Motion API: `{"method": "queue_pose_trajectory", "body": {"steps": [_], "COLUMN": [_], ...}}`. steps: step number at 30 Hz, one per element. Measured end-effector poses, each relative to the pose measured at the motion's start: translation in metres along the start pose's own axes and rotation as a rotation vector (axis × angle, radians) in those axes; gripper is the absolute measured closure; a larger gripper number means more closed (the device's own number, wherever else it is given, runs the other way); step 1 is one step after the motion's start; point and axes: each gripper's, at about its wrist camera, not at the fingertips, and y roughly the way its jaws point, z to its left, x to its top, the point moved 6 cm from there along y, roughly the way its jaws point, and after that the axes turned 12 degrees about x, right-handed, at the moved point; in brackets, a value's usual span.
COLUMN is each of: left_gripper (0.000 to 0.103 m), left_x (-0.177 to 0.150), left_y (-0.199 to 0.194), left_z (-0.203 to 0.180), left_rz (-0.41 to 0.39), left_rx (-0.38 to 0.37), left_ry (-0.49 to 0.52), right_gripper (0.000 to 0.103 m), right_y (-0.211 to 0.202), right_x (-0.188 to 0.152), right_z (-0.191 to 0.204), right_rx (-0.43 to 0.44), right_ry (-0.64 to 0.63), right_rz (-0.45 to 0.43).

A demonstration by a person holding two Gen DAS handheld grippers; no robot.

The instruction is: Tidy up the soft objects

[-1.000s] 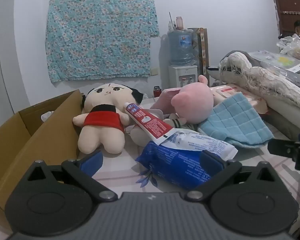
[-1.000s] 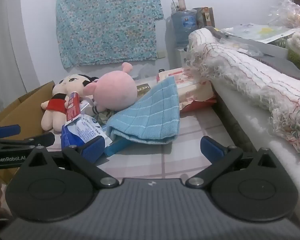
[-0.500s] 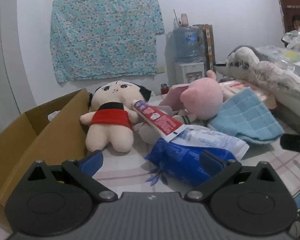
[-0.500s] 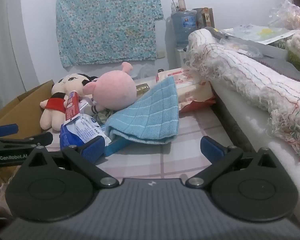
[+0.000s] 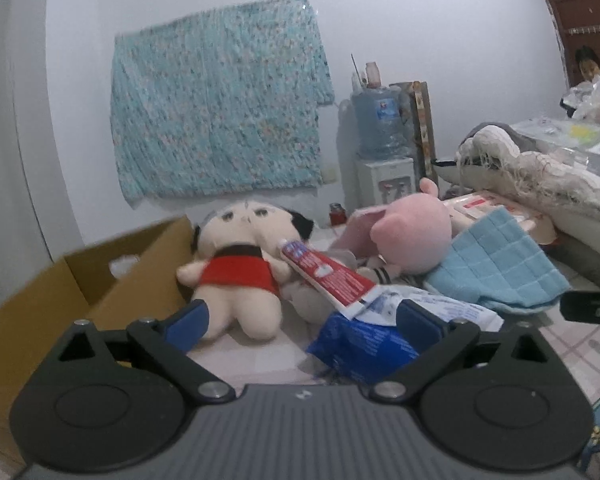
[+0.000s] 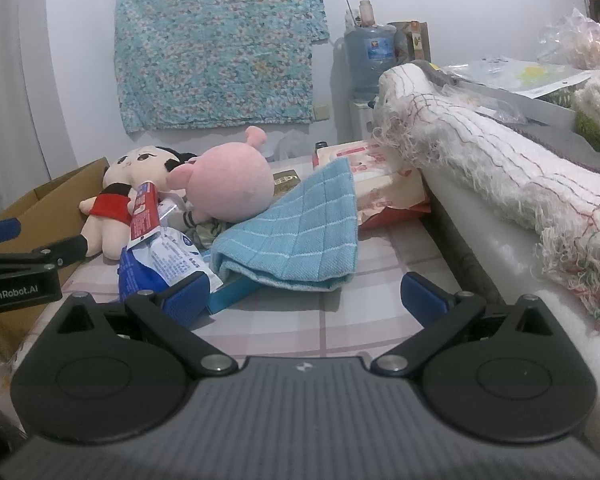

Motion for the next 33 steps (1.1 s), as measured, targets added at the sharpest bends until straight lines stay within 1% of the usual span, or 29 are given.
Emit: {"method": "queue_pose_trajectory", "body": {"steps": [2, 5, 7, 9, 12, 14, 16, 17, 21, 22, 26, 28, 31, 33], "left_gripper": [0.002, 0.002, 0.002, 0.002, 0.002, 0.002, 0.002, 0.002, 0.001, 0.001, 0.0, 0.0, 0.0, 0.0], "left_x": [-0.003, -0.006, -0.007, -0.009, -0.01, -0.012, -0.012, -0.012, -0.009, -0.009, -0.005, -0.004, -0.004, -0.004], "left_y": [0.004, 0.007, 0.008, 0.009, 0.011, 0.012, 0.013, 0.013, 0.01, 0.009, 0.011, 0.019, 0.038, 0.049], "left_z": [0.0, 0.004, 0.008, 0.012, 0.016, 0.014, 0.011, 0.01, 0.011, 0.011, 0.019, 0.02, 0.02, 0.016], "left_rz": [0.035, 0.041, 0.06, 0.086, 0.1, 0.119, 0.152, 0.152, 0.108, 0.104, 0.086, 0.073, 0.084, 0.086], "left_rx": [-0.018, 0.007, -0.002, -0.011, -0.006, -0.023, -0.058, -0.061, -0.011, -0.008, -0.039, -0.017, 0.033, 0.051], "left_ry": [-0.019, -0.042, -0.099, -0.135, -0.143, -0.151, -0.14, -0.131, -0.097, -0.104, -0.208, -0.234, -0.26, -0.256], "right_gripper": [0.001, 0.001, 0.001, 0.001, 0.001, 0.001, 0.001, 0.001, 0.001, 0.001, 0.001, 0.001, 0.001, 0.001], "right_y": [0.0, 0.0, 0.0, 0.0, 0.0, -0.001, -0.002, -0.002, -0.002, -0.002, -0.002, -0.001, -0.001, -0.001], "right_x": [0.0, 0.0, 0.0, 0.001, -0.001, -0.001, -0.001, -0.001, -0.001, -0.001, -0.001, -0.001, -0.002, -0.002], "right_z": [0.0, 0.0, 0.0, 0.002, 0.005, 0.005, 0.006, 0.006, 0.006, 0.006, 0.006, 0.006, 0.007, 0.007], "right_rx": [-0.001, -0.001, -0.001, -0.002, -0.001, -0.001, -0.003, -0.003, -0.003, -0.003, -0.003, -0.002, -0.002, -0.001], "right_ry": [-0.001, -0.002, -0.003, -0.005, -0.015, -0.017, -0.022, -0.022, -0.022, -0.022, -0.021, -0.023, -0.03, -0.034], "right_rz": [0.0, 0.0, 0.001, 0.0, -0.001, -0.001, -0.003, -0.004, -0.003, -0.004, -0.003, -0.003, 0.0, 0.0]}}
